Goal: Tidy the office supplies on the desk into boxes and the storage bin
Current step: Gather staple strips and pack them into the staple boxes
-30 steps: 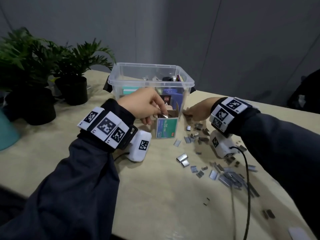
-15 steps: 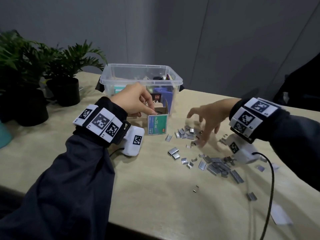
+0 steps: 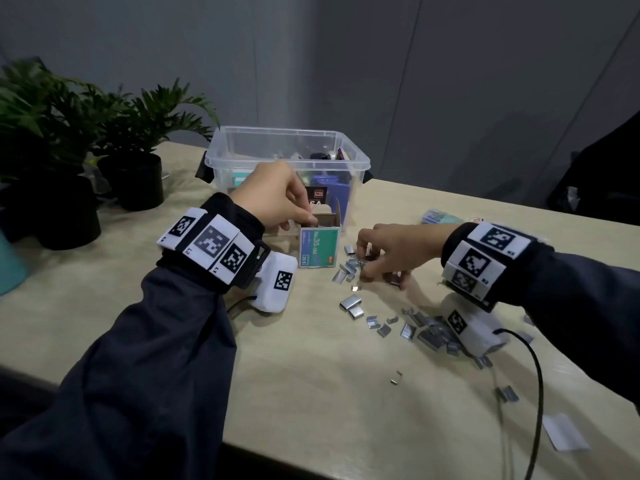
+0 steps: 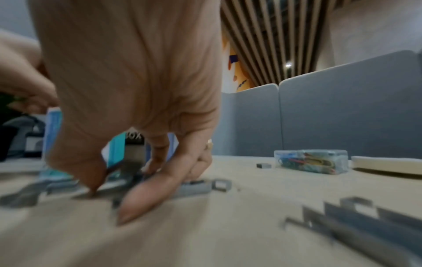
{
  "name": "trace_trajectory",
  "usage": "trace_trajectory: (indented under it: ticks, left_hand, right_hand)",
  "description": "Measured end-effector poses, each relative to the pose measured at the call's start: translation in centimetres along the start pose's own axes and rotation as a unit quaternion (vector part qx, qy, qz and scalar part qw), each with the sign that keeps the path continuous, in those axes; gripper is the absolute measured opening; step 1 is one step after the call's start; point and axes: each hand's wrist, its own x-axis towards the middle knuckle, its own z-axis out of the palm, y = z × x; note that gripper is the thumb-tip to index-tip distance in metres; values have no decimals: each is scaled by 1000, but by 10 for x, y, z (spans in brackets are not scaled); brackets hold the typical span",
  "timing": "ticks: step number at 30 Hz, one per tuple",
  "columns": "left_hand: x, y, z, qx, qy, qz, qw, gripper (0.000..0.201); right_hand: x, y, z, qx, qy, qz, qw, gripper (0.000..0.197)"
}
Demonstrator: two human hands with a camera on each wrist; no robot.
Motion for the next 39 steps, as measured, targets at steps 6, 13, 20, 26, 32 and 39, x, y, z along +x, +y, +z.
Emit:
trace_trajectory:
  ticks: [6, 13, 20, 26, 32, 39]
  left_hand:
    - [-5, 6, 2, 32, -83, -9, 996, 12]
    - [-2, 0, 1, -53, -41, -24, 997, 7]
    - [1, -4, 3, -147, -27, -77, 986, 11]
    - [4, -7, 3, -146, -36, -92, 984, 10]
    - [3, -6, 2, -105, -35, -84, 990, 4]
    - [1, -9, -1, -138, -35, -104, 984, 16]
  right_hand:
    - [1, -6, 4, -40, 9, 14, 999, 20]
    - [-13, -1, -17, 9, 32, -25, 999, 17]
    - [-52, -41, -69, 218, 85, -188, 954, 14]
    - [-22, -76, -45, 190, 67, -151, 968, 13]
    - [-25, -73, -48, 94, 59, -98, 989, 25]
    - [-44, -58, -56, 25, 104, -115, 988, 28]
